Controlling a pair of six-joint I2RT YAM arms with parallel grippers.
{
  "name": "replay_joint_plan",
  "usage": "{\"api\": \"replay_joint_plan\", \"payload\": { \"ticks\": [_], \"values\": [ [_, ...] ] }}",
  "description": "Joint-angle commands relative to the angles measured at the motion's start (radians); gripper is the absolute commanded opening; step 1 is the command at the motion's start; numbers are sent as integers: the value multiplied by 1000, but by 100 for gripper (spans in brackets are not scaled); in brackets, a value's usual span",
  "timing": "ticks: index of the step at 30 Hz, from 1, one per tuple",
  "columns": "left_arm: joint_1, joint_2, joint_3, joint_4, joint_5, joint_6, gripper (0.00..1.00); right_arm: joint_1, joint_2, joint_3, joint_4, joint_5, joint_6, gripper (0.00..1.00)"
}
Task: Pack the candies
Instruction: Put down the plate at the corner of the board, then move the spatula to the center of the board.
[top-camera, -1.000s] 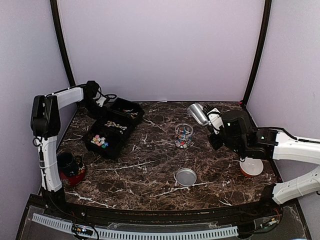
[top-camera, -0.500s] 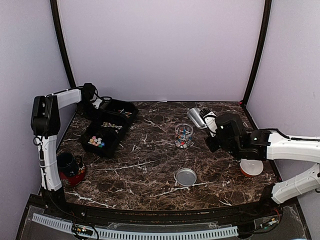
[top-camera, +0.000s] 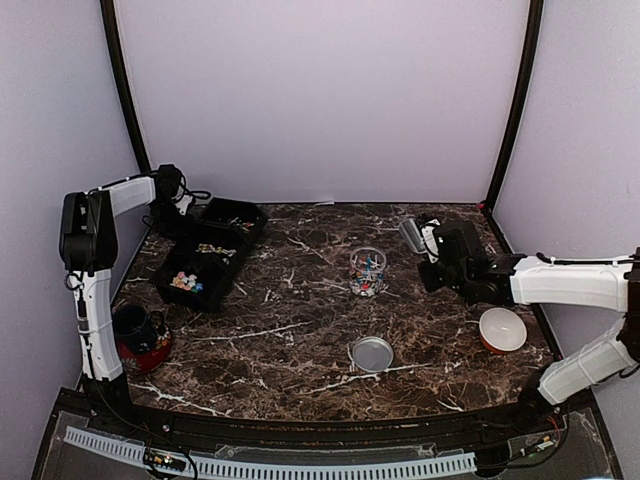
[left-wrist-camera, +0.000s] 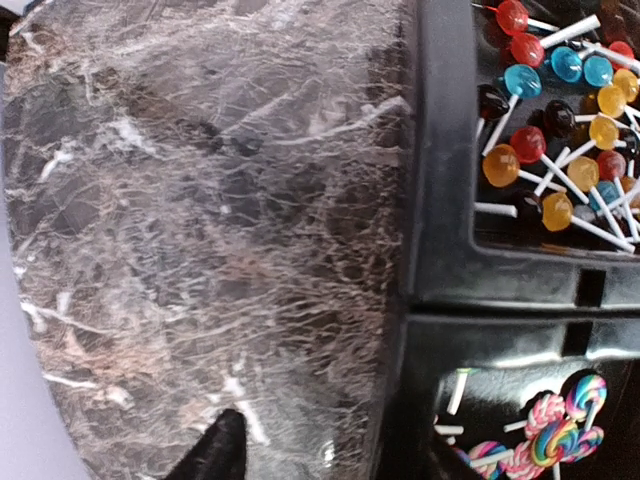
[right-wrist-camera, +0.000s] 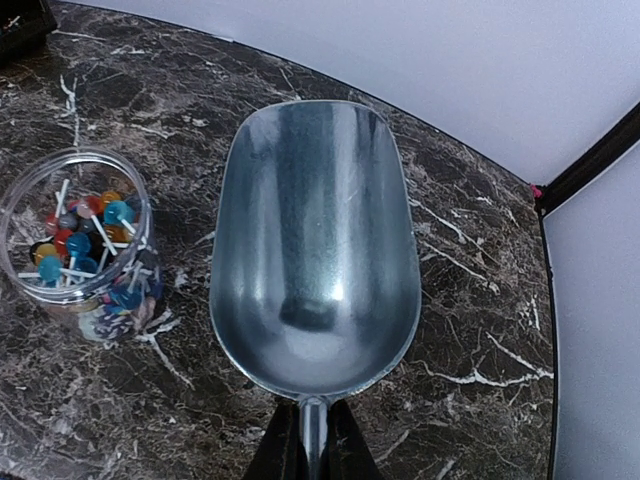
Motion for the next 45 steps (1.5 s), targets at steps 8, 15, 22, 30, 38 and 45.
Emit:
{"api": "replay_joint_plan", "payload": {
  "ticks": [8,15,22,30,38,45],
  "values": [
    [-66,-188,15,-29,33,-104,76,-160,148,61,83,-195,34,0],
    [-255,-344,-118,29,51,-171,80,-241,237,76,108,-268,49,0],
    [-407,-557,-355,107,63,-227,84,-280,317,102,98,-324,68,0],
    [-472,-781,-667,212,101,-257,99,-299,383,165,9,-372,87,6],
    [-482,-880,-794,280,93,-227,99,-301,424,183,-37,-370,90,10],
    [-481,-903,-824,315,99,-231,99,-301,432,193,-67,-372,96,15]
  ]
}}
